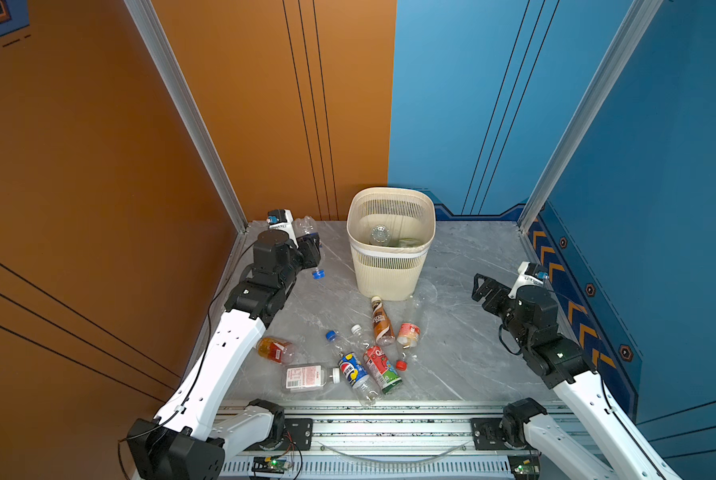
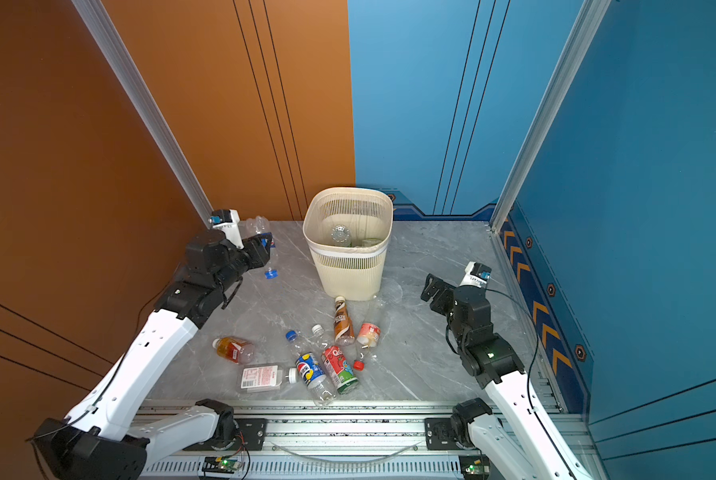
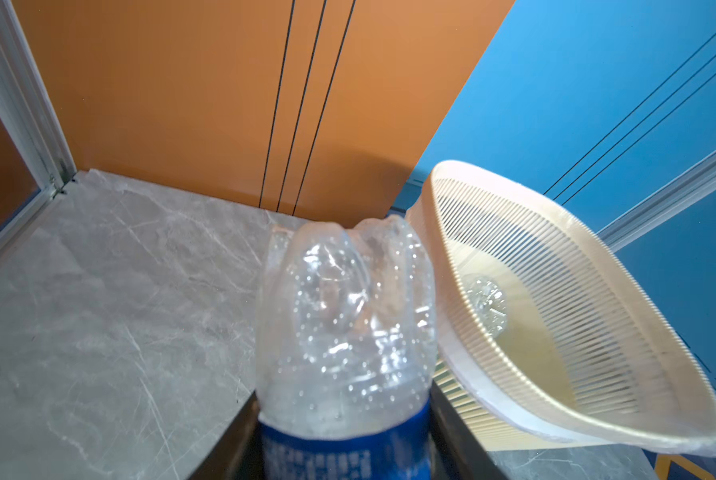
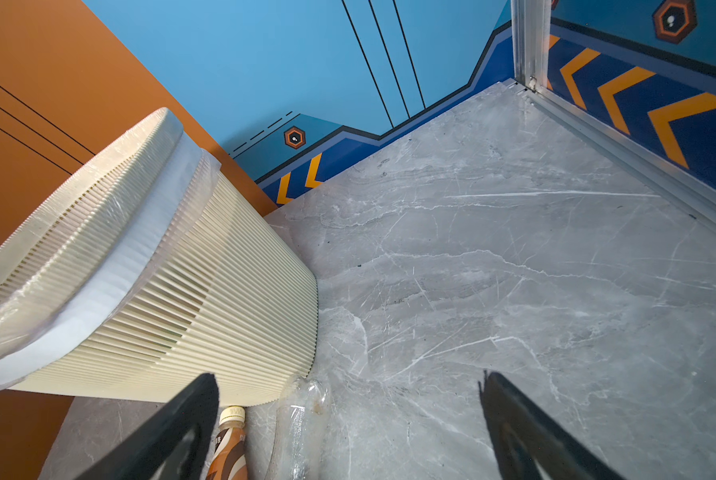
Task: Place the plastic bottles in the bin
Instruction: 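Lift the blue-label bottle with the left gripper over the wastebasket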
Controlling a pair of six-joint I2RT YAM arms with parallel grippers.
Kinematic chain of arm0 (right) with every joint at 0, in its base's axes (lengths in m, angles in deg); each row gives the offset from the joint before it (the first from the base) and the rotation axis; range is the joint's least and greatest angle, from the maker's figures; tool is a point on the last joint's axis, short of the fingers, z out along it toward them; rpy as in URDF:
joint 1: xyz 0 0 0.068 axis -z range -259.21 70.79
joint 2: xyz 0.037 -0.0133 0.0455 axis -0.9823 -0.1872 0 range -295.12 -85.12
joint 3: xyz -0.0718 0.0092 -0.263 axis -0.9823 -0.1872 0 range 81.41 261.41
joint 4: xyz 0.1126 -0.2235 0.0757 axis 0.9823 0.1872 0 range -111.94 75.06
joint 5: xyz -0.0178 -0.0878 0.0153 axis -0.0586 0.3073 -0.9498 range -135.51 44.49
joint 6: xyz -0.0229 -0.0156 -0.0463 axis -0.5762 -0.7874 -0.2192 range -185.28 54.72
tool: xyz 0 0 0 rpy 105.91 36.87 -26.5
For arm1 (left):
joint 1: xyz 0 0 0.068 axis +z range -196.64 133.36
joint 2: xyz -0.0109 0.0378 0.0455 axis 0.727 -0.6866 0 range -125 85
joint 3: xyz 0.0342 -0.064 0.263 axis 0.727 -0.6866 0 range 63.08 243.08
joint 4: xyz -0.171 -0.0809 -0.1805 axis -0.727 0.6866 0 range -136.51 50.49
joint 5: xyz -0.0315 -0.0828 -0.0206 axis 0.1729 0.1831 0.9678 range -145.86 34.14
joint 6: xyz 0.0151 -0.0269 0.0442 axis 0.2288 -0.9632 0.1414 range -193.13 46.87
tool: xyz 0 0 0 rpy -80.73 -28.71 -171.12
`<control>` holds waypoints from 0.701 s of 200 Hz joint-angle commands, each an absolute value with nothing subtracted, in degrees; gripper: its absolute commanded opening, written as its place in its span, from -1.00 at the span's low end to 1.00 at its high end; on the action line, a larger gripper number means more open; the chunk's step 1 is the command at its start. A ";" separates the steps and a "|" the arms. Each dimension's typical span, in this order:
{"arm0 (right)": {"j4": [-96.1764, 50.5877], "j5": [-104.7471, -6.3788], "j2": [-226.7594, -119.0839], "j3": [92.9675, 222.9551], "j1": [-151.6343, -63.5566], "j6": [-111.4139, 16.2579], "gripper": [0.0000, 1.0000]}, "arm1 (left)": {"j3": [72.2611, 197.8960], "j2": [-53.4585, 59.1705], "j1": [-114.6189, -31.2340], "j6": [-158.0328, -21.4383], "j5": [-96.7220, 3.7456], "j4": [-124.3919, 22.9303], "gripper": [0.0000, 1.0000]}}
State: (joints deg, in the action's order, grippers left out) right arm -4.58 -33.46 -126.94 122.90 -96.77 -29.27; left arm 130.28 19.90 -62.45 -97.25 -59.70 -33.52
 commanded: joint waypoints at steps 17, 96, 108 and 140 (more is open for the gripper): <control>-4.95 -34.17 -126.35 122.08 -96.44 -28.45 0.99 | 138.76 16.00 -65.45 -94.33 -56.33 -40.26 -0.02; -2.75 -33.42 -123.89 121.54 -96.00 -28.53 0.99 | 161.06 -6.36 -72.65 -85.97 -54.90 -39.74 -0.03; -2.35 -33.48 -123.62 121.59 -95.91 -28.54 0.99 | 164.29 -9.35 -72.85 -85.21 -55.14 -37.77 -0.04; -1.97 -33.48 -123.18 121.49 -95.48 -28.63 0.99 | 167.42 -13.45 -72.97 -84.61 -56.24 -36.18 -0.04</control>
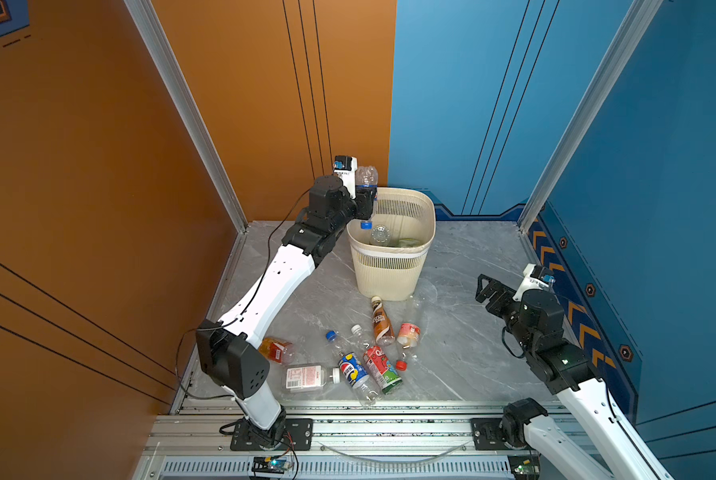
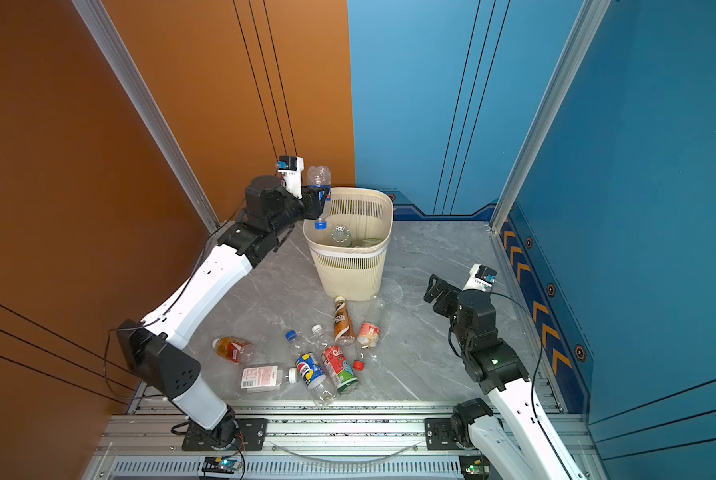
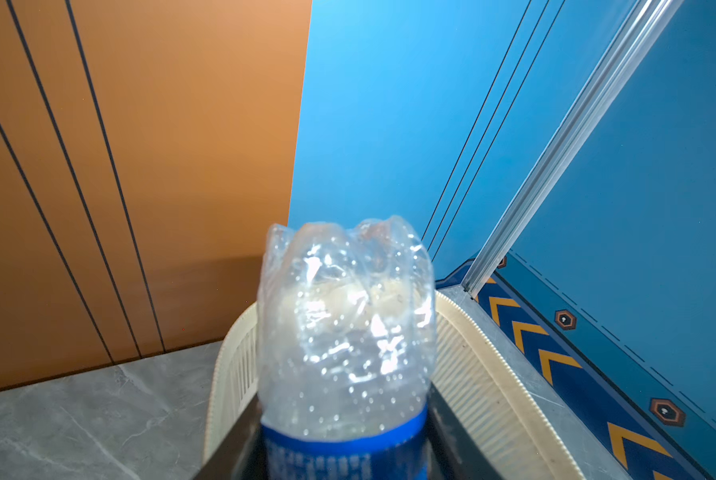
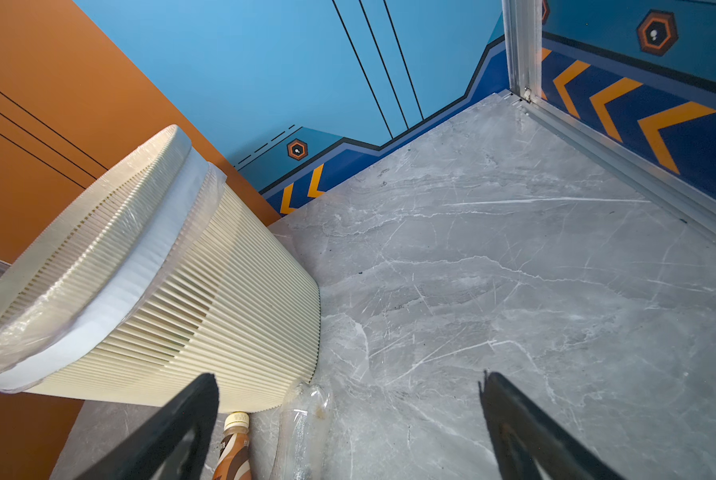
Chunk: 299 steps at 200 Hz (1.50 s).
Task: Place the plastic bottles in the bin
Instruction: 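Lift the blue-label bottle with the left gripper over the wastebasket, then open the left gripper to drop the bottle and draw it back, then lower the right gripper onto the clear red-label bottle and close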
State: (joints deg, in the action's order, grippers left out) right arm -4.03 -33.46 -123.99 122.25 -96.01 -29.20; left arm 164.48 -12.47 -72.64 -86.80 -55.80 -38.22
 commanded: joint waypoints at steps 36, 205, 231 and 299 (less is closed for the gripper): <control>-2.24 -33.95 -123.69 121.48 -95.22 -28.63 0.99 | 168.46 -15.43 -72.65 -84.46 -56.83 -33.12 -0.02; -1.84 -37.45 -133.24 120.19 -99.60 -22.12 0.99 | 115.92 25.16 -71.00 -95.37 -69.10 -41.17 0.95; -3.09 -35.11 -136.21 119.81 -104.83 -19.62 0.99 | 106.71 32.83 -69.06 -100.13 -68.32 -33.69 0.95; -8.85 -29.15 -150.20 121.55 -120.56 -12.24 0.99 | 103.25 38.43 -65.97 -102.54 -65.98 -29.81 0.95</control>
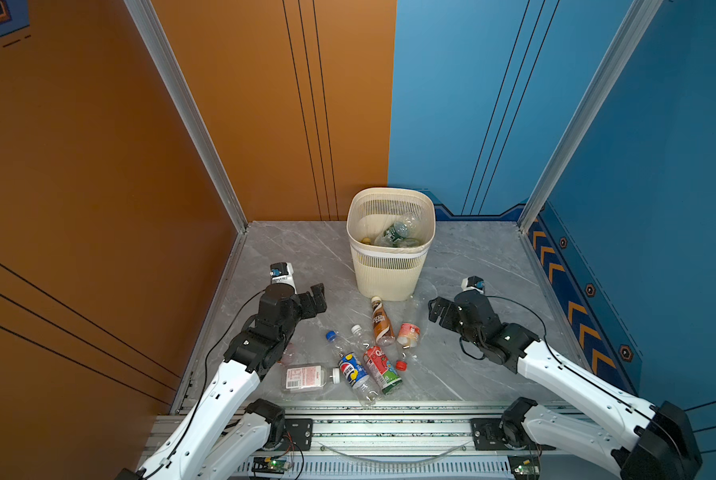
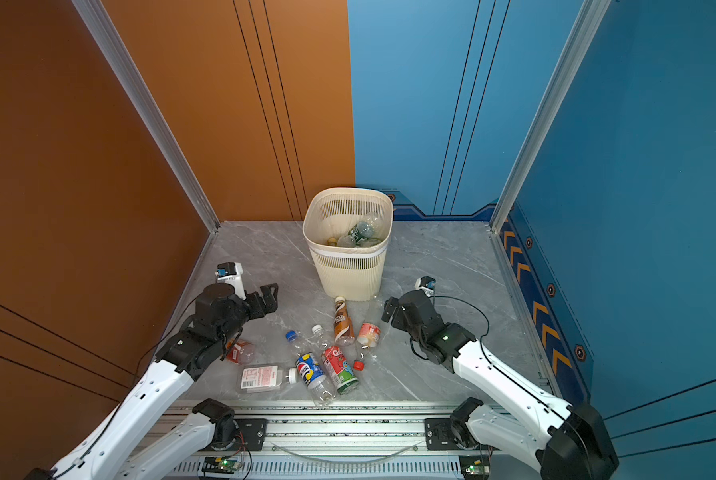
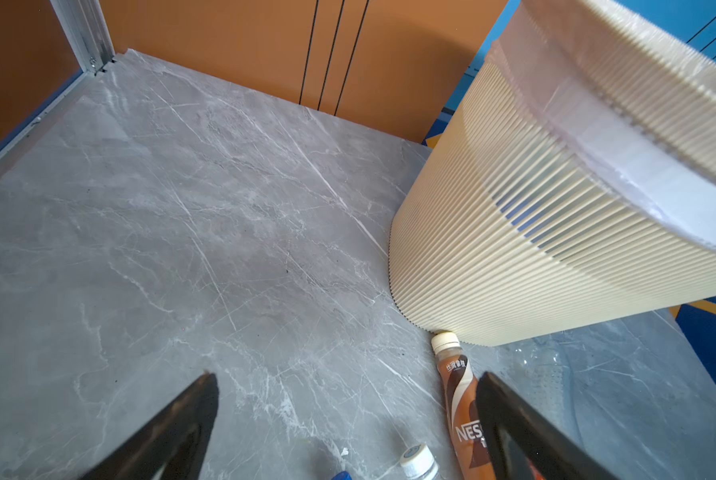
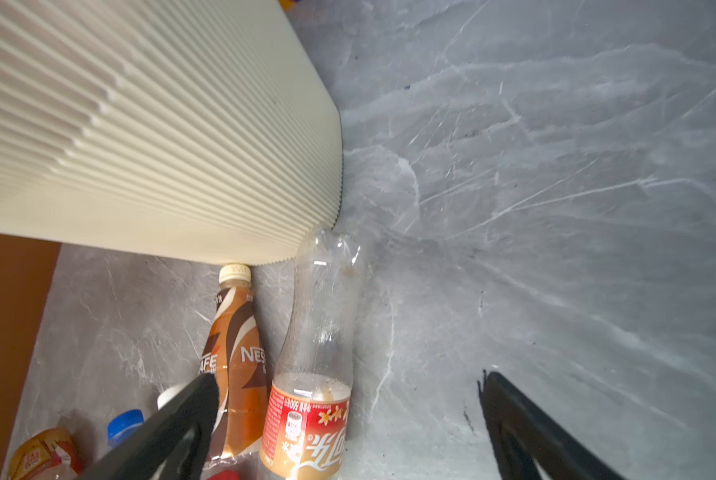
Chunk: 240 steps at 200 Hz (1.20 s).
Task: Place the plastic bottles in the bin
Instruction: 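Lower the right gripper onto the clear red-label bottle and close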
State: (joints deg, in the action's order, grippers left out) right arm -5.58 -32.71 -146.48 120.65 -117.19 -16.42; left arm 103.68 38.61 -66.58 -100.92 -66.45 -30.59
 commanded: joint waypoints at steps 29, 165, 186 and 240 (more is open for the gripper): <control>-10.70 -28.19 -156.88 123.72 -124.95 -10.42 0.99 | 103.07 38.38 -65.46 -102.74 -65.64 -29.44 0.95; -14.86 -25.10 -174.34 126.48 -127.55 -4.85 0.85 | 100.83 40.85 -62.63 -104.61 -63.88 -27.88 0.95; -14.68 -24.18 -175.70 126.59 -127.54 -4.53 0.65 | 100.04 40.73 -62.24 -104.39 -63.86 -28.47 0.95; -14.88 -23.23 -175.19 125.65 -126.56 -4.29 0.16 | 99.58 40.79 -60.84 -105.18 -62.91 -28.34 0.95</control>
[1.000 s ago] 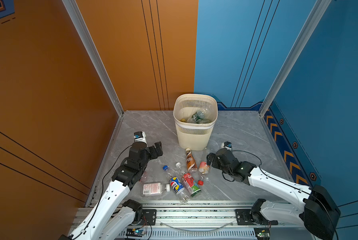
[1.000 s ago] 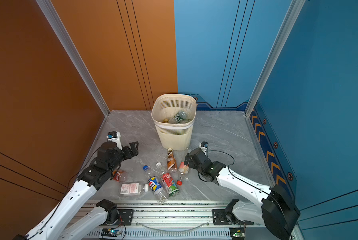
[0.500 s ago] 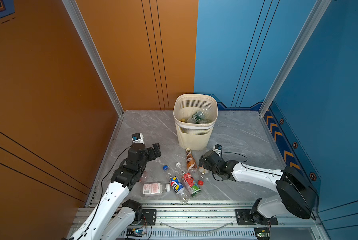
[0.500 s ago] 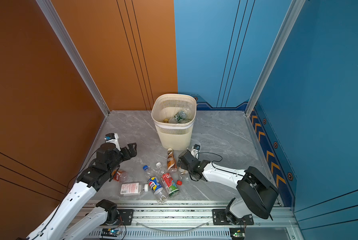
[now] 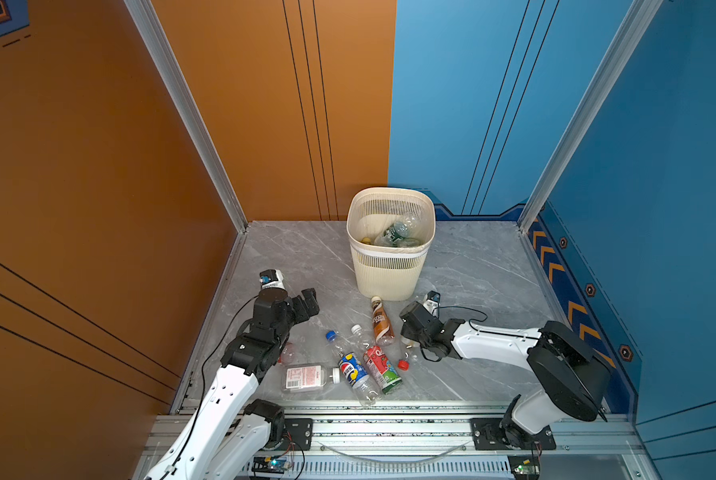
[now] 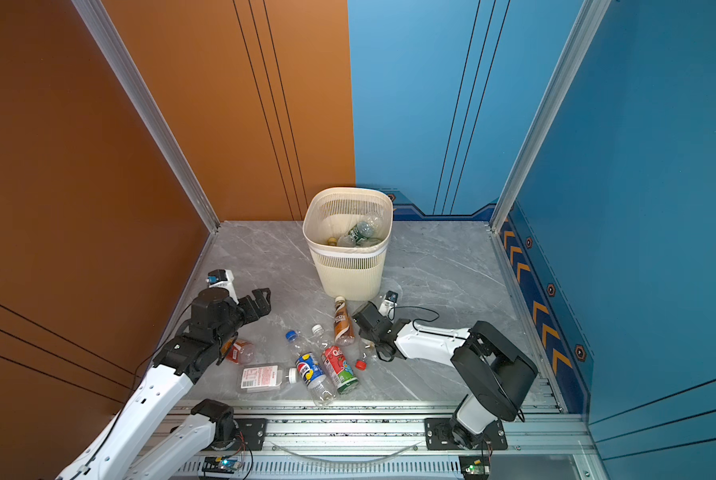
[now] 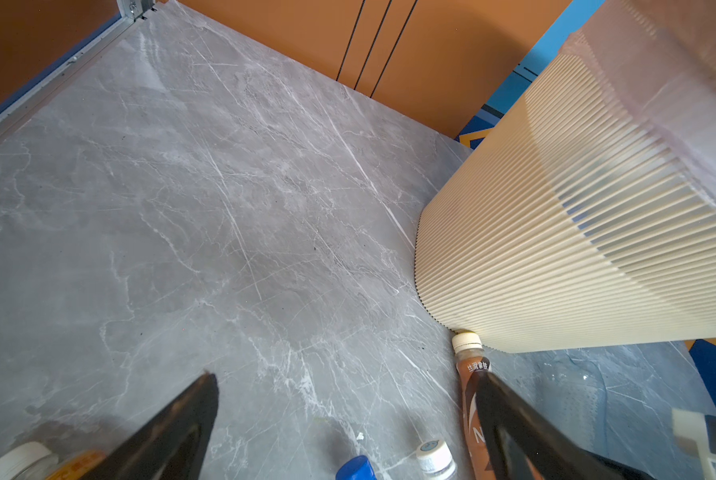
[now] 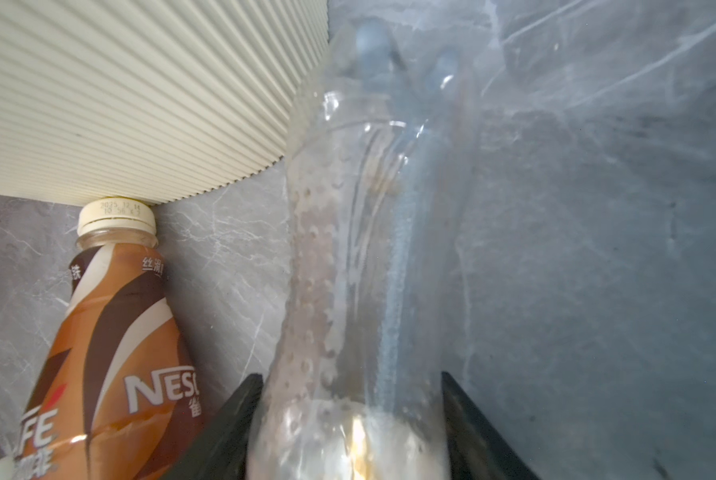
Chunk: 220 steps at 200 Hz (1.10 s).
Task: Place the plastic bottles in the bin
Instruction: 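Lower the right gripper onto the clear red-label bottle and close, then lift the clear bottle with the right gripper over the wastebasket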
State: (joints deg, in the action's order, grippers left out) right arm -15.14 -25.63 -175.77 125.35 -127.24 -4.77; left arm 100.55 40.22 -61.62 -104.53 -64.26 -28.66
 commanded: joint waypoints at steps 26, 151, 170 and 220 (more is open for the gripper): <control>-15.22 -22.27 -172.49 124.45 -126.15 -5.19 0.11 | 98.94 40.62 -60.52 -105.65 -61.91 -29.52 0.95; -2.02 -18.21 -140.26 126.38 -112.86 -16.16 0.13 | 98.11 37.94 -58.68 -108.19 -59.30 -32.09 0.95; -1.86 -17.47 -137.89 127.94 -111.67 -18.72 0.14 | 97.80 37.48 -58.53 -107.77 -59.48 -32.63 0.95; -8.74 -19.84 -140.68 137.63 -110.15 -22.81 0.14 | 98.10 36.25 -58.11 -108.23 -58.89 -32.54 0.95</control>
State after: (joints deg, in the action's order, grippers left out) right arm -3.94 -19.73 -138.79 132.61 -110.15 -18.84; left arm 98.74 36.64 -58.65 -107.72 -59.87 -31.88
